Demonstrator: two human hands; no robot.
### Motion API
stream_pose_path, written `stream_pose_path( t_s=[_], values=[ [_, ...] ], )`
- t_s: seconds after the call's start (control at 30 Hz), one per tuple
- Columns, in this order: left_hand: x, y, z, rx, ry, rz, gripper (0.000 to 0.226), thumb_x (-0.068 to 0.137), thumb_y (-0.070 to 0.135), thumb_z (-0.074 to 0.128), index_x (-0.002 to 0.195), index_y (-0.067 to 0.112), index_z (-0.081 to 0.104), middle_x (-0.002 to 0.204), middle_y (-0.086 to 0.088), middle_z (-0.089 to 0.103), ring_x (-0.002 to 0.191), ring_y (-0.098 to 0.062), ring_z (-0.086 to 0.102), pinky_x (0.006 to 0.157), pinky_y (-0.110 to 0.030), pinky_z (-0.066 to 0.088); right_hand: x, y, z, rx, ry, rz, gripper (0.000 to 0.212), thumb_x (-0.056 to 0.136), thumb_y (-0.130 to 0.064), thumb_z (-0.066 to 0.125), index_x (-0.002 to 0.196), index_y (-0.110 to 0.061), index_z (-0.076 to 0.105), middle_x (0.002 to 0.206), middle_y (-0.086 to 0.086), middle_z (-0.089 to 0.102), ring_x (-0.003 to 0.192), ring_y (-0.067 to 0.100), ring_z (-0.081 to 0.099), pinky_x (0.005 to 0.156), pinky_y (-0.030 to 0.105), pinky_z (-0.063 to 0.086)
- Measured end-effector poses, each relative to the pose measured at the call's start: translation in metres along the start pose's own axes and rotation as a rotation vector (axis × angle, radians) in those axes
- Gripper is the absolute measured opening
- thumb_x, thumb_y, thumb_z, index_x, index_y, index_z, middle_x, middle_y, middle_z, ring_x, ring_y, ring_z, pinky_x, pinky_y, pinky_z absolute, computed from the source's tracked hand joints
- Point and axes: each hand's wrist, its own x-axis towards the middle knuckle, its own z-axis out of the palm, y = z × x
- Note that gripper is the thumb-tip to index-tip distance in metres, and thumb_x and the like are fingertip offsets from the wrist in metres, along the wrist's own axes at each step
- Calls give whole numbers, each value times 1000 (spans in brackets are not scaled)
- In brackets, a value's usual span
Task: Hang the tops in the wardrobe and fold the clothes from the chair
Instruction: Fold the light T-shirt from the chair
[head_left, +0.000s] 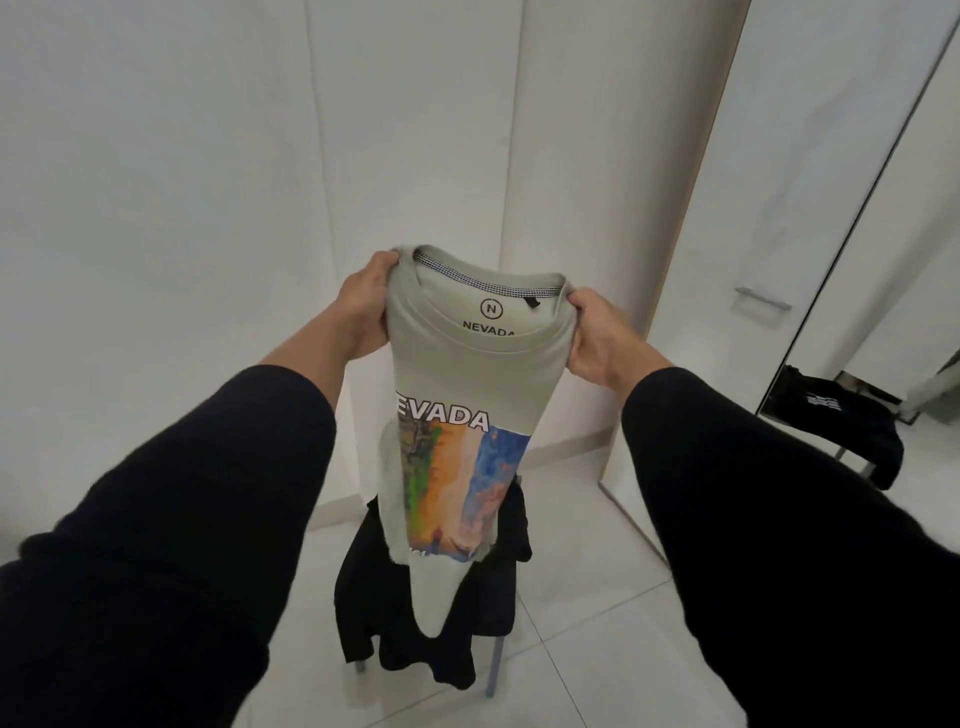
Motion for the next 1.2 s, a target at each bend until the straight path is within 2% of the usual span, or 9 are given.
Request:
stream_pose_path(
  t_s=[0.17, 0.4, 0.57, 0.73, 0.83, 0.9, 1.03, 1.13, 1.2],
  values=[
    [3, 8, -13, 120, -134, -83, 27, 98, 33, 42, 94, 15, 62, 86, -2, 69, 74, -15, 66, 69, -28, 54, 3, 1, 22, -131, -118, 46, 32, 99, -22, 35, 89, -11, 64, 75, 4, 70, 67, 18, 66, 60, 25, 53],
    [17, 11, -43, 289, -215, -188, 33, 100, 32, 36, 100, 10, 61, 92, -6, 69, 75, -17, 67, 68, -27, 57, 18, 13, 46, -261, -127, 86, 26, 97, -22, 41, 95, -11, 64, 91, 8, 68, 77, 21, 64, 69, 30, 53],
    [30, 15, -54, 367, -300, -224, 38, 99, 30, 37, 116, 5, 60, 109, -11, 67, 91, -23, 65, 72, -29, 58, 21, 20, 67, -363, -232, 131, 33, 98, -30, 42, 98, -8, 67, 87, 7, 70, 76, 22, 65, 72, 33, 54],
    [51, 12, -70, 348, -272, -196, 33, 100, 34, 39, 99, 12, 63, 87, -4, 69, 68, -14, 68, 61, -23, 57, 33, 27, 73, -306, -216, 144, 34, 98, -25, 39, 85, -9, 66, 73, 5, 71, 69, 20, 65, 63, 28, 55],
    [68, 5, -74, 334, -262, -211, 33, 99, 34, 40, 98, 12, 63, 80, -2, 71, 64, -12, 69, 58, -22, 56, 46, 39, 79, -236, -198, 175, 34, 97, -20, 38, 99, -4, 67, 84, 10, 72, 76, 24, 67, 63, 30, 57],
    [81, -3, -72, 329, -254, -215, 31, 99, 34, 42, 94, 12, 63, 77, -1, 71, 61, -11, 69, 56, -21, 56, 60, 45, 83, -194, -154, 170, 34, 98, -18, 38, 105, -2, 67, 93, 12, 71, 81, 25, 67, 68, 34, 58],
    [119, -18, -73, 282, -126, -149, 26, 99, 32, 39, 93, 17, 59, 84, -1, 67, 69, -12, 64, 61, -23, 56, 107, 40, 76, -272, 193, 85, 21, 94, -10, 42, 92, -8, 63, 85, 8, 64, 71, 22, 62, 65, 33, 55],
    [162, -32, -77, 336, 43, -54, 20, 97, 33, 39, 93, 19, 53, 100, -8, 59, 84, -21, 59, 71, -33, 56, 150, 41, 68, -450, 355, 59, 31, 91, -20, 42, 115, -8, 59, 111, 12, 63, 95, 31, 62, 79, 44, 56],
    [189, -42, -71, 406, 174, 9, 21, 94, 36, 43, 83, 22, 53, 98, -6, 56, 87, -23, 55, 82, -40, 55, 173, 40, 69, -513, 420, 21, 36, 93, -24, 44, 121, -5, 56, 120, 15, 59, 108, 34, 58, 92, 44, 51]
  ],
)
